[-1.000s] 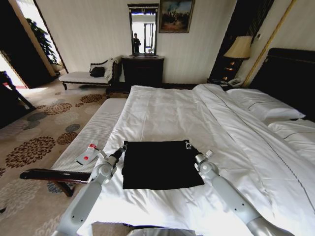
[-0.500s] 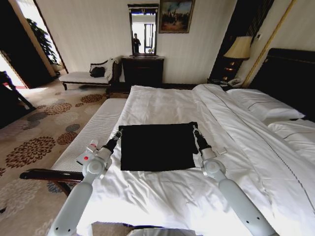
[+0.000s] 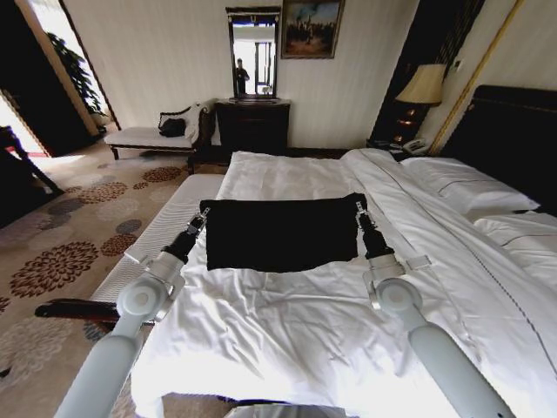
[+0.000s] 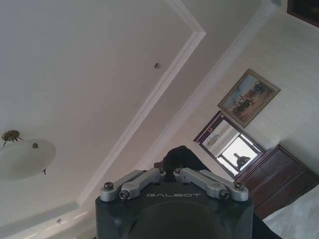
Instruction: Fold the clothes on the bed.
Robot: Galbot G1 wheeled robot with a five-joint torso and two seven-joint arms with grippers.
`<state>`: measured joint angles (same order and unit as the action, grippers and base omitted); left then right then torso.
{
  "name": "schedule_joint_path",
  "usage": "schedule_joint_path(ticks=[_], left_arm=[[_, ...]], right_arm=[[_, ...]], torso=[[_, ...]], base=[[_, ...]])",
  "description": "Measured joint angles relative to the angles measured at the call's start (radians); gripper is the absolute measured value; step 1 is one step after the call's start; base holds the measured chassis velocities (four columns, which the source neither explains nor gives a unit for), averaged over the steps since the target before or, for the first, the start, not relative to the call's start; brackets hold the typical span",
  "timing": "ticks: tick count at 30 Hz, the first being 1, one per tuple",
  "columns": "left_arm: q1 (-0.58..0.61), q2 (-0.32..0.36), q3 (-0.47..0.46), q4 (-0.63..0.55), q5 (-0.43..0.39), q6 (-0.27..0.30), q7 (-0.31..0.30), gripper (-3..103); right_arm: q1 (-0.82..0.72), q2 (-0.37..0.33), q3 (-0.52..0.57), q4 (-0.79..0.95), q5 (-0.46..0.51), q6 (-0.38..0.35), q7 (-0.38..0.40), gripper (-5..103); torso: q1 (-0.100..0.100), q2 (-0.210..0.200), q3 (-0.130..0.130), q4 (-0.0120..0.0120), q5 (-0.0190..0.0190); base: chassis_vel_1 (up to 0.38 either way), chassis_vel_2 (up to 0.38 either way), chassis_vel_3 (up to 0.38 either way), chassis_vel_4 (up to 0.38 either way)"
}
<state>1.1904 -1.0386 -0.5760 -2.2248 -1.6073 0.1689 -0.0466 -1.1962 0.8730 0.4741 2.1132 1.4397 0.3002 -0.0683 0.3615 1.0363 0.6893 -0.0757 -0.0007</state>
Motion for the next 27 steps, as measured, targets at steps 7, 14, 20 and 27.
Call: schedule_joint_path(ticks=[7,14,20,27], left_arm=[[0.052,0.012,-0.083,-0.142,-0.087,0.020,-0.064,2],[-0.029,0.026,0.097,0.043,0.045,0.051,-0.112,2],[-0.208,-0.004,0.434,0.493,0.335,0.055,-0.077,2],[-0.398,-0.058,0.577,0.817,0.468,0.006,-0.042,2]], right_arm=[[-0.057,-0.062,0.104,0.187,0.007,-0.054,0.301,0],[0.111,-0.111,-0.062,0.003,-0.051,-0.142,0.460,0],[0.411,0.007,-0.415,-0.496,-0.119,-0.181,0.415,0],[0.577,0.162,-0.555,-0.853,-0.228,-0.161,0.313,0]], torso=[[0.000,0.000,0.000,0.0000,0.0001],[0.000,0.000,0.000,-0.0004,0.0000],[0.001,0.000,0.001,0.0005,0.0003],[0.001,-0.001,0.000,0.0003,0.0001]], base=[[0.000,0.000,0.000,0.000],[0.000,0.000,0.000,0.000],[0.000,0.000,0.000,0.000],[0.000,0.000,0.000,0.000]])
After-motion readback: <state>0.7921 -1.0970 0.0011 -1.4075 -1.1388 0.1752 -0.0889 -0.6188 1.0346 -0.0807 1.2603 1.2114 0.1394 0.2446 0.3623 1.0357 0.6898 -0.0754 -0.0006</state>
